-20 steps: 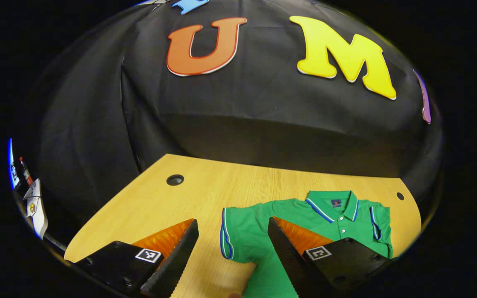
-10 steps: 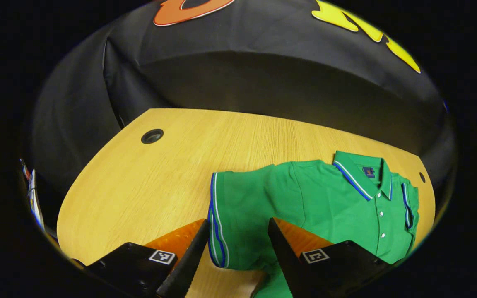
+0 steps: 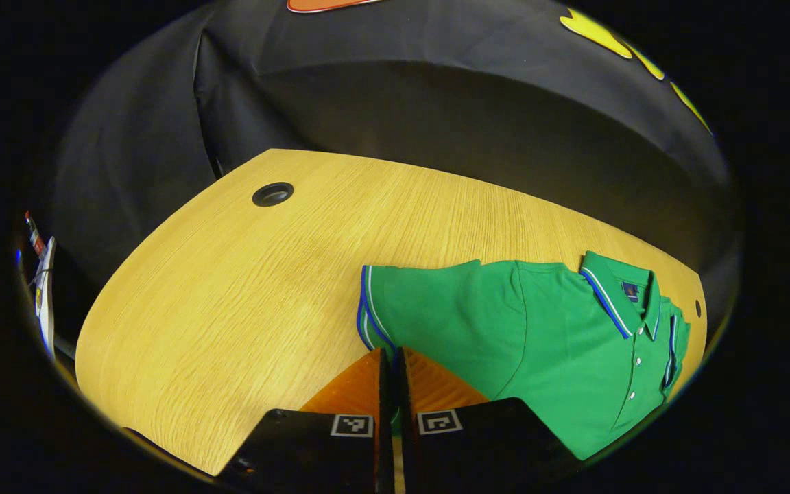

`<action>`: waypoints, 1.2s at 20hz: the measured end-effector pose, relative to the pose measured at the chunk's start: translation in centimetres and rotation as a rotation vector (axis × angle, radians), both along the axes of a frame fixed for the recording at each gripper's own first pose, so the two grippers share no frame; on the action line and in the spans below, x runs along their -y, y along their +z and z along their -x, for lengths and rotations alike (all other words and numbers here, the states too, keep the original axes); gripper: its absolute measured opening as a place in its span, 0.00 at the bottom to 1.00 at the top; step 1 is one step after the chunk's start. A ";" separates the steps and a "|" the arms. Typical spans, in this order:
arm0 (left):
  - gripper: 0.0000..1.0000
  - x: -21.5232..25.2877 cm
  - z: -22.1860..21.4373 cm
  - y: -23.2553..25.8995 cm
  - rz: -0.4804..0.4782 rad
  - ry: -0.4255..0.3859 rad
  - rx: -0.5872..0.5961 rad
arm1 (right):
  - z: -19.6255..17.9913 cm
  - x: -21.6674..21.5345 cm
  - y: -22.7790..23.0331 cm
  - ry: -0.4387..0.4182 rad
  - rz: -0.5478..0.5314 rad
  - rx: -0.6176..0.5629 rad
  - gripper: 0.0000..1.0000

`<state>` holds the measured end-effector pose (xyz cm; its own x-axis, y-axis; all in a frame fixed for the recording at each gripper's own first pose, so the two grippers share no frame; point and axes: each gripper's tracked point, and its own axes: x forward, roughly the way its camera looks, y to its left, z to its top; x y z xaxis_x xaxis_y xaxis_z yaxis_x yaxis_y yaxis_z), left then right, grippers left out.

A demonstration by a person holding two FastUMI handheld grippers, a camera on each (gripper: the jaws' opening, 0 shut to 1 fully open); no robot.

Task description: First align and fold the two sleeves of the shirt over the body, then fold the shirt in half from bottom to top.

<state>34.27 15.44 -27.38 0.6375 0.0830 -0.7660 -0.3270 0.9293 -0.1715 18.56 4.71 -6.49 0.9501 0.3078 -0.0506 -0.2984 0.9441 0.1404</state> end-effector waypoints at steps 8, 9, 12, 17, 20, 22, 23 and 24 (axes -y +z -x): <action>0.09 1.3 -0.6 3.5 -0.108 -0.006 0.032 | -0.5 0.9 -0.1 -0.036 -0.016 -0.009 0.95; 0.09 1.7 -0.9 4.0 -0.112 -0.014 0.041 | -0.3 0.8 -0.4 -0.031 -0.015 -0.013 0.95; 0.09 1.9 -0.7 4.7 -0.186 -0.026 0.021 | -0.4 0.8 -0.1 -0.027 -0.016 -0.014 0.96; 0.09 5.6 -0.7 6.7 -0.262 -0.053 0.006 | -0.6 1.2 -0.2 -0.035 -0.028 -0.018 0.95; 0.12 11.0 -1.0 10.6 -0.263 -0.139 0.091 | -0.9 1.6 -0.2 -0.055 -0.033 -0.025 0.95; 0.22 15.5 -0.9 13.7 -0.235 -0.208 0.181 | -1.1 1.7 -0.5 -0.064 -0.035 -0.034 0.95; 0.61 16.8 -0.4 15.7 -0.247 -0.242 0.223 | -1.2 1.6 -0.7 -0.065 -0.033 -0.040 0.95; 1.00 17.4 0.0 17.7 -0.285 -0.254 0.264 | -1.2 1.7 -0.8 -0.068 -0.030 -0.044 0.95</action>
<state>34.32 -1.92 -9.71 0.8349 0.0822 -0.5443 -0.0621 0.9965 0.0552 19.77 2.97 -7.33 0.9658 0.2451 -0.0843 -0.2270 0.9569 0.1809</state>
